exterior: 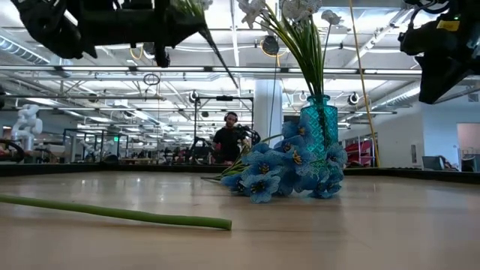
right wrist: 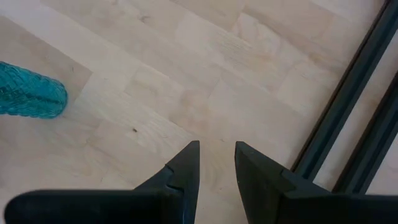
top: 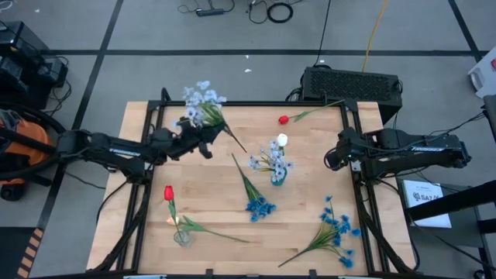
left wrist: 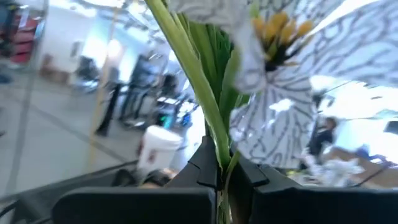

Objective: Sort flowers into vase by color
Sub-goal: Put the white flowers into the blue flower vase

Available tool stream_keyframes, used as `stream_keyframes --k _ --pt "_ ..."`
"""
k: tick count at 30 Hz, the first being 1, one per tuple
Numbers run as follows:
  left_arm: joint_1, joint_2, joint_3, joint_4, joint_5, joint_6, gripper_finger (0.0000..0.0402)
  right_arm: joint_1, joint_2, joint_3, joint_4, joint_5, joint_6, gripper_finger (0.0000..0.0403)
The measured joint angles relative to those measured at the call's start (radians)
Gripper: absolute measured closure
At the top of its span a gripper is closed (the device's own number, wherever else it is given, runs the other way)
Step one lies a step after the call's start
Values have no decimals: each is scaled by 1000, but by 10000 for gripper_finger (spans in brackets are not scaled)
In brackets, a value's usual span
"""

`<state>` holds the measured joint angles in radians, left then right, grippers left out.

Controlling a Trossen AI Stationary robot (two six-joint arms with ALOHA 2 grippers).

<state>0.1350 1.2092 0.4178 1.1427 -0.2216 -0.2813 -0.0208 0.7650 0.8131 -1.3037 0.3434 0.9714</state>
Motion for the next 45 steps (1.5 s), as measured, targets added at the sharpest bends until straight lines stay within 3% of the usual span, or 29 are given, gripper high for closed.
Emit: stream_keyframes --k 5,8,11,14,20,26,37,45 --pt "-45 93 39 36 43 36 390 0 0 0 27 52 -10 310" --pt "-80 192 63 89 -10 106 390 0 0 0 58 77 -9 310" --pt "-92 296 83 282 -47 148 390 0 0 0 80 78 -9 310" --pt "-92 396 108 433 -13 174 390 0 1 0 90 77 -8 310" --pt "-106 513 205 422 70 138 390 0 2 0 92 76 -8 310" --pt "-116 550 296 403 138 163 390 0 2 0 107 75 -8 310" --pt "-123 554 397 163 166 139 390 0 2 0 108 75 -8 310" --pt "-124 555 409 117 167 137 390 0 2 0 108 75 -8 310"
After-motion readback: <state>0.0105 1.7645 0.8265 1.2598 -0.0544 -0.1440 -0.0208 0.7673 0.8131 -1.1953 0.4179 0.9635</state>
